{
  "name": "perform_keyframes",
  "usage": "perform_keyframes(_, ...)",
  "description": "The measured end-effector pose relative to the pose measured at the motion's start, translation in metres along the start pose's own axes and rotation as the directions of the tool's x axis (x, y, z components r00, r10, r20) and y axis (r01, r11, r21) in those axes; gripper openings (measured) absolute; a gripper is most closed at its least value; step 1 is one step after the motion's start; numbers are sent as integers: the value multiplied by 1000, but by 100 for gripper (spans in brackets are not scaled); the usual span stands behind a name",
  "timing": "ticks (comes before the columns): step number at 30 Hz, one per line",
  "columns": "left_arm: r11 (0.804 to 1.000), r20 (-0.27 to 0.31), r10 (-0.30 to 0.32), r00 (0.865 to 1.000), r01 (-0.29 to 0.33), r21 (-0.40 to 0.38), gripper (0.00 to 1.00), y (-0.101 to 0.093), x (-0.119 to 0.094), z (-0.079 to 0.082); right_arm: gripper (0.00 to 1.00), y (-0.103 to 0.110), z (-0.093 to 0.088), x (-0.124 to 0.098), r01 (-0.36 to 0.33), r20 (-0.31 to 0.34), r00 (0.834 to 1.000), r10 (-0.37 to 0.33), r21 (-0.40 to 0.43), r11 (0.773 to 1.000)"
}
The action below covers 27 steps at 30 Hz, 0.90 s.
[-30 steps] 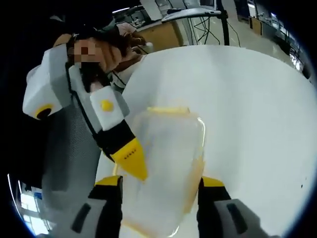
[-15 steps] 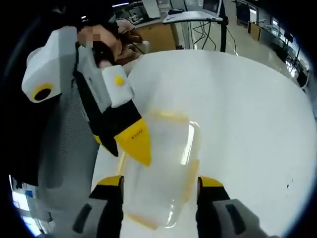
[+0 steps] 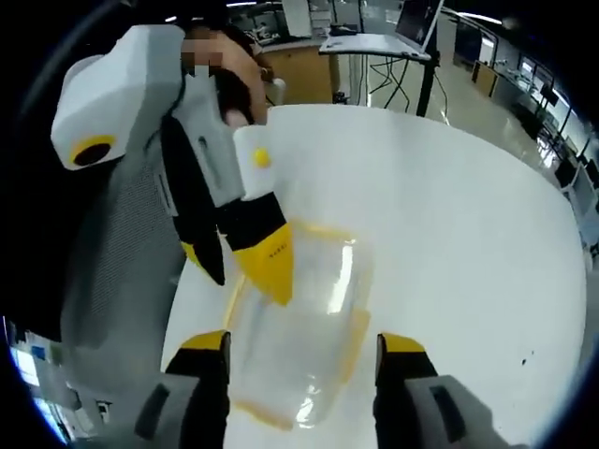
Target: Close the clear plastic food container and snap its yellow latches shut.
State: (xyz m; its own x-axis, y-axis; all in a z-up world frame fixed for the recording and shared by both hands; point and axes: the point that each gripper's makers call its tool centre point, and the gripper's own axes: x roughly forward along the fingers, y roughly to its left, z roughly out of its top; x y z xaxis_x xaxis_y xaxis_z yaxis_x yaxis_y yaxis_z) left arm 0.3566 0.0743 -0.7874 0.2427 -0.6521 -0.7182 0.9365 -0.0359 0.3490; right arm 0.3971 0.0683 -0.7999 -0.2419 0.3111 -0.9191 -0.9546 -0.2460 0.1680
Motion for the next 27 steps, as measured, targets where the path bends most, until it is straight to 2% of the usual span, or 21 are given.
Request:
perform_keyframes(1,999,4,-2,1000,2,-49,41,1,0,1,59,0,2,-1,2,9,1000,-1,-20,1000)
perform_keyframes(2,998,-6,1,1000,-1,-64,44,3,-1,0,59,1,6,-1,-3,35,999,4,-21,1000)
perform_keyframes(3,999,-6,1,1000,-1,-51,46,5,-1,0,60,2,13,-2,-4,74,997,3,6,1000)
perform_keyframes(4,999,-15,-2,1000,1,-49,46,7,-2,-2,60,2,16,-4,3,87,996,-4,16,1000)
perform_keyframes(6,998,-30,-11,999,9,-66,45,9,-2,-6,59,1,18,-8,30,102,994,-27,-22,999)
perform_keyframes(8,998,-38,-16,999,13,-66,44,12,-2,-10,56,3,19,-11,50,105,993,-45,-44,998)
perform_keyframes(10,997,-26,-18,1000,16,-75,44,15,-2,-10,58,2,20,-14,65,111,992,-62,-16,998)
perform_keyframes(12,991,-2,-26,1000,25,-131,43,17,-2,-6,58,5,21,-16,77,119,990,-75,-16,997)
perform_keyframes(16,986,4,-53,999,53,-158,41,24,1,-5,63,8,17,-16,126,100,987,-128,24,992)
perform_keyframes(20,984,-13,-77,997,74,-161,41,28,6,-8,61,10,24,-16,176,153,972,-178,26,984)
perform_keyframes(22,982,-12,-86,996,83,-169,42,32,7,-8,63,11,21,-12,187,137,972,-193,54,981)
perform_keyframes(25,976,-9,-117,993,113,-185,38,34,8,-7,62,16,16,-7,194,111,974,-197,40,980)
perform_keyframes(27,973,-13,-136,991,131,-191,36,35,8,-7,62,16,10,-5,212,71,974,-217,68,975)
